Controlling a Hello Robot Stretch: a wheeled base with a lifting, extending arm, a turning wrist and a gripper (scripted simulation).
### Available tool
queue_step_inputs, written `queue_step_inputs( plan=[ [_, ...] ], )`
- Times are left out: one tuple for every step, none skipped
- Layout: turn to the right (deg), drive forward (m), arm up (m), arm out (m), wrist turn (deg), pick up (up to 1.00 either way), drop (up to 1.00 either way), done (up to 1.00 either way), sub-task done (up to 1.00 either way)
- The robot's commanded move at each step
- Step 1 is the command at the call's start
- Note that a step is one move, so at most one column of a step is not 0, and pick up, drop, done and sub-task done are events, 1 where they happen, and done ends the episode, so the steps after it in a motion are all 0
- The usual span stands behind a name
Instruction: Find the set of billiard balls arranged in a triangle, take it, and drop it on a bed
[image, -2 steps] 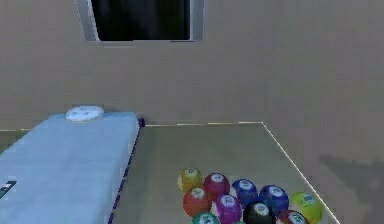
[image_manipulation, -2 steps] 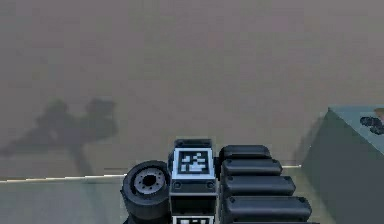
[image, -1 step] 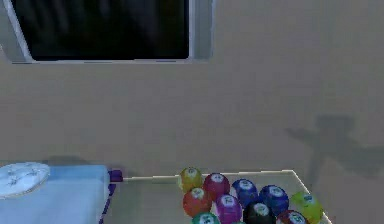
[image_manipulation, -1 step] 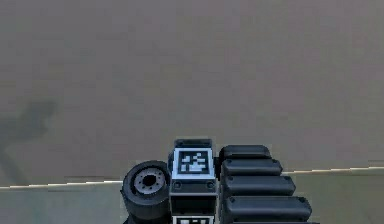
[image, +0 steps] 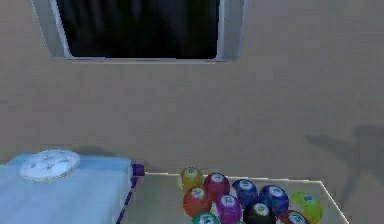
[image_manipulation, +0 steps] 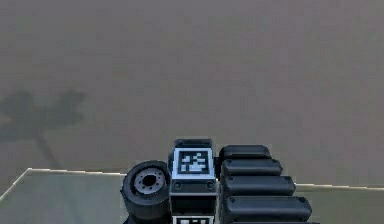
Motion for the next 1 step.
queue_step_inputs(
  plan=[
    [0.0,0.40,0.00,0.00,0.0,0.00,0.00,0.00,0.00]
  ],
)
